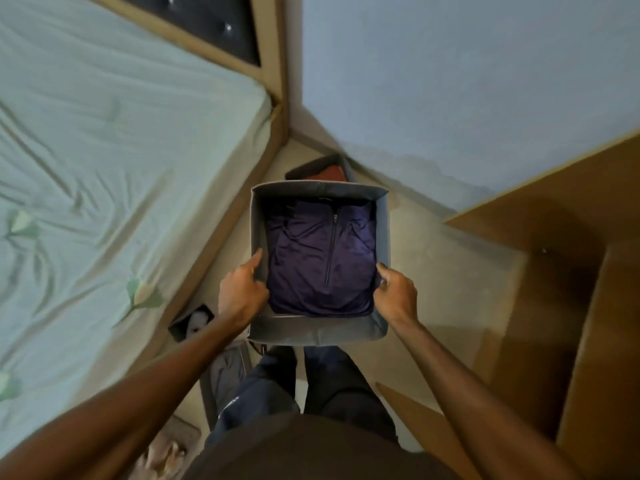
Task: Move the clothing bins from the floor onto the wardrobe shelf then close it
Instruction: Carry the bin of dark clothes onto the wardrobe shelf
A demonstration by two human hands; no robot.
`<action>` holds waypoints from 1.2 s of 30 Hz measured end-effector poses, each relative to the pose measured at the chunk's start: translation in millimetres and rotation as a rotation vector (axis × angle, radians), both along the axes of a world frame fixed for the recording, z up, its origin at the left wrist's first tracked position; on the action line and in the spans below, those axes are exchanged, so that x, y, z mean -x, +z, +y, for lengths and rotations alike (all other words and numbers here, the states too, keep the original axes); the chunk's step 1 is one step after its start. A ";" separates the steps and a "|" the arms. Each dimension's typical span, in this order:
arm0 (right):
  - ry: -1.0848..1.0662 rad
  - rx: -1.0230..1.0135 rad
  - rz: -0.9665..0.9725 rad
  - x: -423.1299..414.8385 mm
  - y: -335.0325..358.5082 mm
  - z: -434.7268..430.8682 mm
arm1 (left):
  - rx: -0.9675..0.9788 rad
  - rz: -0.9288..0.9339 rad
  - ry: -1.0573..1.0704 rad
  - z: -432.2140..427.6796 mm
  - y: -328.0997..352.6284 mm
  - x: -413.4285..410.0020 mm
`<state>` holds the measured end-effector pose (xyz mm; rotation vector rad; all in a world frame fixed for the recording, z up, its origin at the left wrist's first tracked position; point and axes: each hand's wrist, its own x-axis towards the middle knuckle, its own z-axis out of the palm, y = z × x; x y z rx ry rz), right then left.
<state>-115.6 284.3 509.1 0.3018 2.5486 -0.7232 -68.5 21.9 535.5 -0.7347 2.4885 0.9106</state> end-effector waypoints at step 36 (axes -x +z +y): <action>-1.433 -0.316 0.494 -94.0 203.5 452.8 | -0.426 0.481 -1.473 626.0 173.6 253.6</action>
